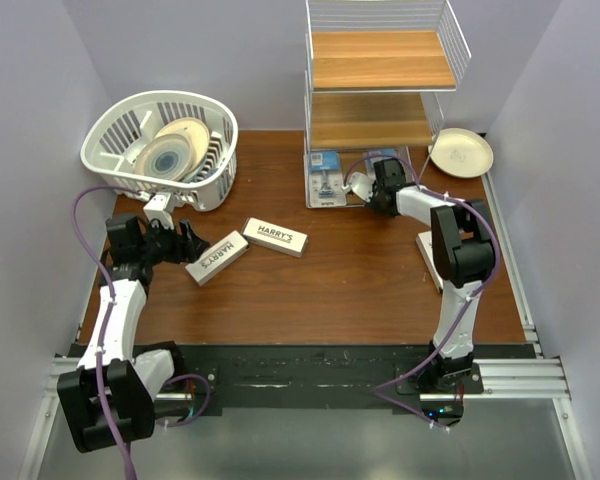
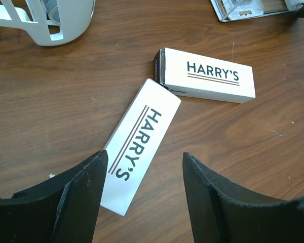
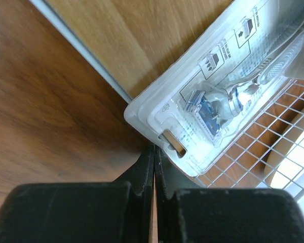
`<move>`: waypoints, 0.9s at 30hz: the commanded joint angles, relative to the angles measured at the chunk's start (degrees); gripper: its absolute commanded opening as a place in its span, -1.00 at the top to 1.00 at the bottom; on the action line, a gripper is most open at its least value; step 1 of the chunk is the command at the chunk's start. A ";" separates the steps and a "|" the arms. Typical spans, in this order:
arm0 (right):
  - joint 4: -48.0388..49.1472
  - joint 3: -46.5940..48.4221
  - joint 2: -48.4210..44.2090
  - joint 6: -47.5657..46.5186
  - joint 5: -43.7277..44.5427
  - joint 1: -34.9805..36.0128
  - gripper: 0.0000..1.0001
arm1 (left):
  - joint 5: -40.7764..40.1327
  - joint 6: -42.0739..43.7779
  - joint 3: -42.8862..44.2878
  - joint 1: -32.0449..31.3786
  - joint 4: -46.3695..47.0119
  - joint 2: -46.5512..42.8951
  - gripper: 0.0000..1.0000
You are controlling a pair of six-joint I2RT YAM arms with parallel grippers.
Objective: Place and organize the shaving razors onto the shelf
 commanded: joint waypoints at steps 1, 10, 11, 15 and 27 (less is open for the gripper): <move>-1.18 -4.25 -4.04 -1.18 -0.61 -0.62 1.00 | 1.17 1.06 2.37 0.81 -0.96 -2.04 -0.31; -17.41 -10.42 -19.59 7.59 -18.77 7.53 0.00 | 0.48 -2.10 -0.09 0.72 0.01 -3.53 -0.44; -17.97 -10.07 -22.56 9.53 -24.37 7.99 -0.15 | -0.49 -2.89 -0.53 0.80 0.18 -3.53 -0.48; -9.46 -12.18 -28.04 25.52 -39.70 10.01 -0.97 | -1.12 -3.43 -0.45 0.54 0.36 -3.27 -0.64; 2.68 -4.44 -15.83 38.11 -30.68 24.42 -0.98 | 2.14 -6.41 -2.55 -0.42 3.87 -5.99 -0.71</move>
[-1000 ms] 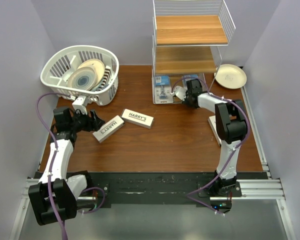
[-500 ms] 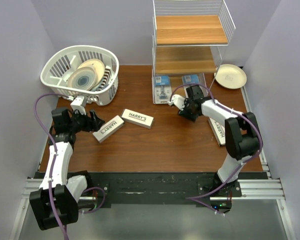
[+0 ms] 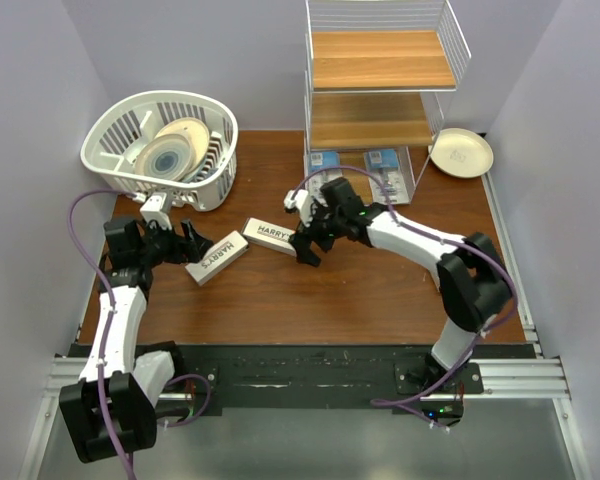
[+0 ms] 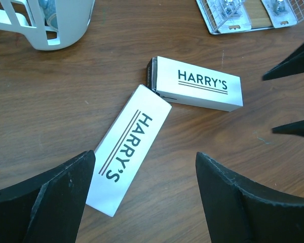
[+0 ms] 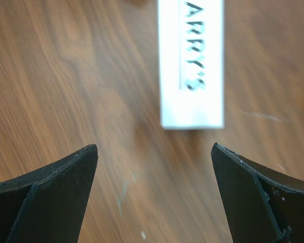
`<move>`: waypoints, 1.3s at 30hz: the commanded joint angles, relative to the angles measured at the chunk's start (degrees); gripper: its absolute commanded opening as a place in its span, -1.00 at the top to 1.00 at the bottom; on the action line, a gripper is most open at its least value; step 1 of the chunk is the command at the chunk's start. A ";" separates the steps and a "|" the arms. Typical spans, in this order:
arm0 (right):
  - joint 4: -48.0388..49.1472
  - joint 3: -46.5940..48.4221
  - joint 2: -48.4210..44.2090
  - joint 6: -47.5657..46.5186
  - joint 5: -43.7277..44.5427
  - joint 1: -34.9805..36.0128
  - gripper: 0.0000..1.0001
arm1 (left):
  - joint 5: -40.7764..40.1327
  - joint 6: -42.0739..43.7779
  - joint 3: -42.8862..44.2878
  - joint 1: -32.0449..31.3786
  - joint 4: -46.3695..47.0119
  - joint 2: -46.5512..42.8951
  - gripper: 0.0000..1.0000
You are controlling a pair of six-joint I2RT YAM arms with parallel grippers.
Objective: Place and organize the shaving razors onto the shelf
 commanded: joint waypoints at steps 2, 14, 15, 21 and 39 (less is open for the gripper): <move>6.38 5.07 3.94 4.89 5.59 2.00 -0.98 | 2.27 -2.50 -2.65 -0.56 3.88 -3.37 -0.71; 7.62 11.23 13.87 -3.62 10.62 3.94 -0.94 | 2.27 -1.37 -1.51 -2.31 4.32 -3.12 -0.70; 6.92 11.49 14.57 -4.94 9.83 4.03 -0.93 | 2.18 -1.10 -1.07 -2.23 4.15 -2.16 -0.71; 3.66 10.62 14.41 -13.11 8.59 3.94 -0.56 | 0.43 0.04 2.45 -3.19 3.88 2.15 -0.66; -5.34 -9.67 -4.31 -46.23 4.89 -0.80 -0.17 | -10.40 -4.52 3.60 -11.89 3.61 12.26 -0.37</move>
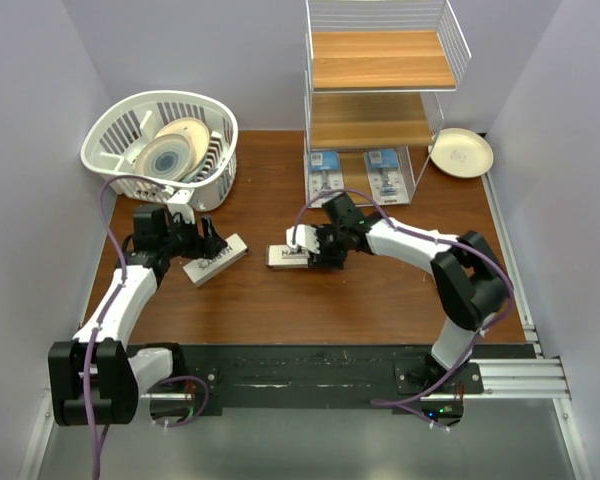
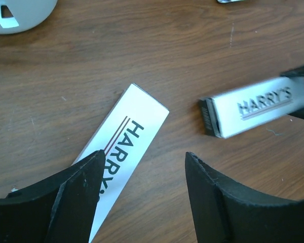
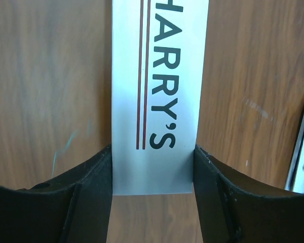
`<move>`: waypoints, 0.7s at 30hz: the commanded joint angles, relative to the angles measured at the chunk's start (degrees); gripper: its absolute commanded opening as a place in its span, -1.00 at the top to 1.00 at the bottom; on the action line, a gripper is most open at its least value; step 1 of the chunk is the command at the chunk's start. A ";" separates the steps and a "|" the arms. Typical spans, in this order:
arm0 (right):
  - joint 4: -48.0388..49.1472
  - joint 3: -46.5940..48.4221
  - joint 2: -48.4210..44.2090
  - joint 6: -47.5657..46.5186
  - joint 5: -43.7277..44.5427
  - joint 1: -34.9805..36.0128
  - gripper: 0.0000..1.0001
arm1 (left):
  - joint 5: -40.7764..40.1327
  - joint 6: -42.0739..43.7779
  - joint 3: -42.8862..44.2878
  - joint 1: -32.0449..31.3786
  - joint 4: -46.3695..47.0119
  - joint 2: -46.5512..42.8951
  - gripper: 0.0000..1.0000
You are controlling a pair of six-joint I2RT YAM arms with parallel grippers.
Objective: Place and organize the shaving razors onto the shelf
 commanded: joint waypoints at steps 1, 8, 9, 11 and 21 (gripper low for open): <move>1.24 -9.96 -7.79 -14.70 -0.24 -1.75 -0.41 | -1.89 -4.26 -0.38 -1.44 3.48 2.69 -0.34; 1.00 -11.13 -17.89 1.97 1.00 -6.23 -0.98 | -1.80 2.41 -0.30 -10.85 2.61 3.57 -0.09; 0.91 -11.74 -19.65 6.08 1.08 -6.58 -0.97 | -1.71 2.94 -0.39 -12.33 2.96 4.45 -0.07; 2.04 -14.29 -24.04 10.93 2.31 -6.67 -0.98 | -1.44 2.94 -0.48 -13.40 4.19 5.85 0.09; 11.01 -19.31 -23.98 50.57 16.10 -9.74 1.00 | -2.14 -0.48 -0.65 -19.81 9.45 14.29 0.87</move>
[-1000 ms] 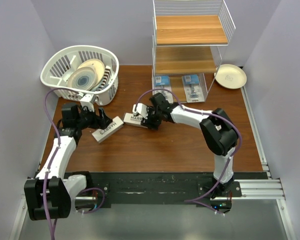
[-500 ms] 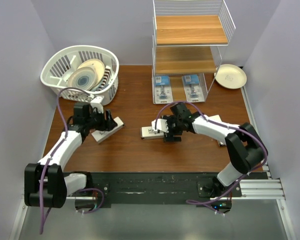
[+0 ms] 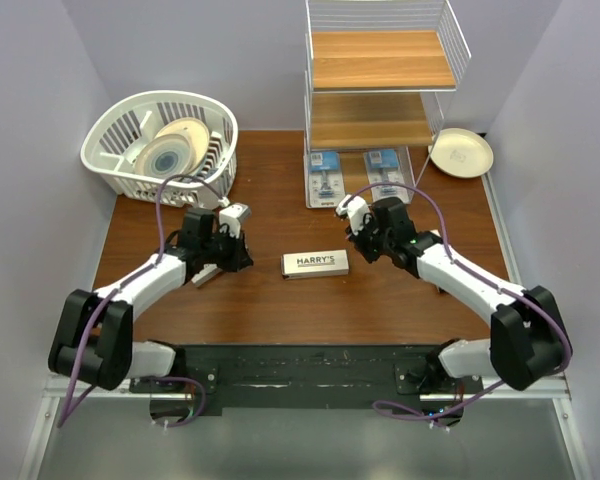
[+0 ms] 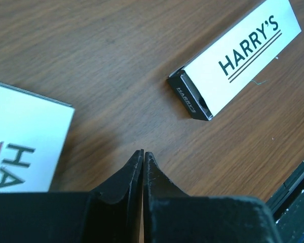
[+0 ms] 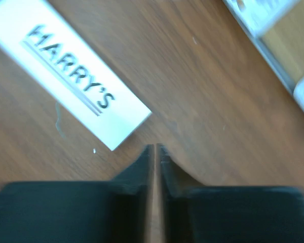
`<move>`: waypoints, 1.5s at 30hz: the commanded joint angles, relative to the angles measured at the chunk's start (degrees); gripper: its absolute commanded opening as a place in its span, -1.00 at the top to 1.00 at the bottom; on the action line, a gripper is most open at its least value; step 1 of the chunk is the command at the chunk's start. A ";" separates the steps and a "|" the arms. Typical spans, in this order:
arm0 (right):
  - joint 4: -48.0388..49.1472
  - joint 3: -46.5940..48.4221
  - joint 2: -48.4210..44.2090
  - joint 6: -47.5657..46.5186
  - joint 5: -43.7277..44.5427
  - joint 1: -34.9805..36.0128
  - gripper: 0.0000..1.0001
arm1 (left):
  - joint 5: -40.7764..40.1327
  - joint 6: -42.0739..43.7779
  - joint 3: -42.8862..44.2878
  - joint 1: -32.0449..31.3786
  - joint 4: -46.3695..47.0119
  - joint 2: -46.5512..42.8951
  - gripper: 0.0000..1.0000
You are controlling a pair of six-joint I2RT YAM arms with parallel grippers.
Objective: Place and organize the shaving razors onto the shelf
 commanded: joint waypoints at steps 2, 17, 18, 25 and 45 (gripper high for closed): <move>3.76 -1.19 4.09 19.91 9.48 -1.20 1.00 | -0.44 -1.84 -0.06 -3.32 5.71 4.98 0.91; 7.45 1.80 12.54 21.59 1.84 0.20 1.00 | -2.55 -2.11 11.88 -16.59 9.75 18.70 0.92; 7.45 1.98 12.72 21.59 0.96 0.29 1.00 | -2.38 -2.11 12.24 -17.03 9.66 19.06 0.92; 7.89 2.24 12.28 21.33 7.87 0.56 1.00 | -3.60 -1.23 13.91 -18.00 4.33 17.50 0.91; -5.20 -3.65 -0.12 13.68 1.15 -2.08 1.00 | -15.47 -1.31 24.28 -12.99 6.32 23.18 1.00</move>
